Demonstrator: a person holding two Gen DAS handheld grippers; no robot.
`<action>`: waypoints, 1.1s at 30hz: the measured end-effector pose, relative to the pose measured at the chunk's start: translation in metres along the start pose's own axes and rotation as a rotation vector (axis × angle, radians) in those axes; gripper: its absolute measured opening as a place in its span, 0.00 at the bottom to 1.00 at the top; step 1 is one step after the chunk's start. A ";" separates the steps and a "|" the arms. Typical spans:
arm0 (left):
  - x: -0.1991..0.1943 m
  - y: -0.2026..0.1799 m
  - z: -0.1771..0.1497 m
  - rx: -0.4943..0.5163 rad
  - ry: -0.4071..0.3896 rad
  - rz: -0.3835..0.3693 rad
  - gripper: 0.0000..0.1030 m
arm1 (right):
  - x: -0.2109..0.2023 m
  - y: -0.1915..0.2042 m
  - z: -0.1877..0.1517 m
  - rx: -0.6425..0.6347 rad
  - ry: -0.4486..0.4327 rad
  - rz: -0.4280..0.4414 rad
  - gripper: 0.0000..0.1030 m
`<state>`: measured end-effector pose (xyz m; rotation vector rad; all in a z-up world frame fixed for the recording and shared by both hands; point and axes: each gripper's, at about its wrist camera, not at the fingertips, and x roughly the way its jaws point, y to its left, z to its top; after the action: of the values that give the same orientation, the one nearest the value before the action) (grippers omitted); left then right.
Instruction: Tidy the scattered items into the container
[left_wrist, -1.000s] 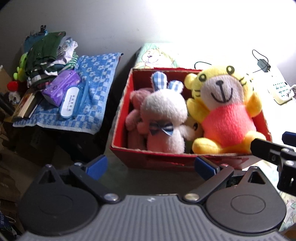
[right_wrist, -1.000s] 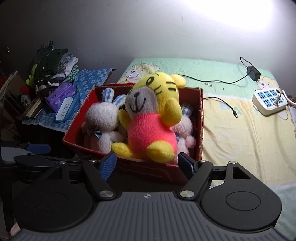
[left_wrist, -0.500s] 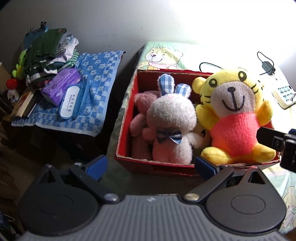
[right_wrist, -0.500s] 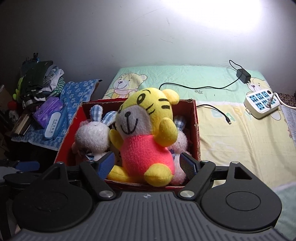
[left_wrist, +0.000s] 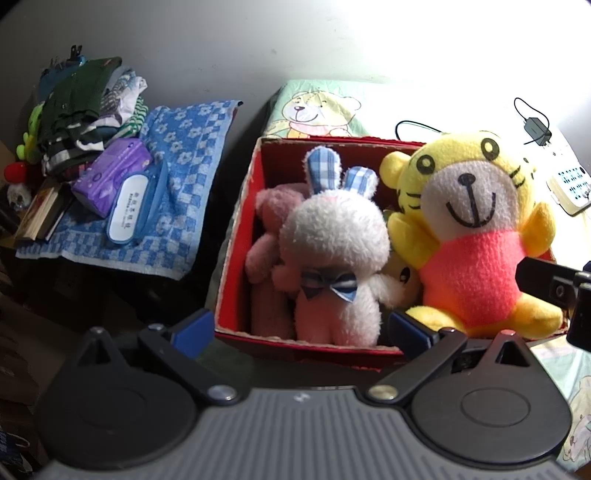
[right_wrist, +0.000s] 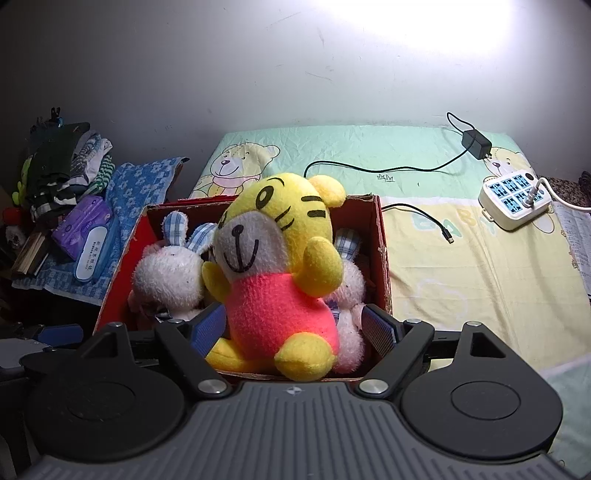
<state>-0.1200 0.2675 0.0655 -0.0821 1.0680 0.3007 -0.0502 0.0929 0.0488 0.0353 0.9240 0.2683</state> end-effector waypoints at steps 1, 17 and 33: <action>0.001 0.000 0.001 0.000 -0.003 0.011 0.98 | 0.001 0.000 0.000 0.001 0.001 0.000 0.80; 0.012 -0.008 0.013 0.037 -0.011 0.063 0.98 | 0.021 -0.002 0.008 0.001 0.020 -0.017 0.80; 0.021 -0.006 0.012 0.017 0.001 0.046 0.98 | 0.032 -0.006 0.008 0.005 0.035 -0.023 0.80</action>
<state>-0.0987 0.2690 0.0524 -0.0422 1.0744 0.3332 -0.0246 0.0950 0.0279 0.0250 0.9593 0.2455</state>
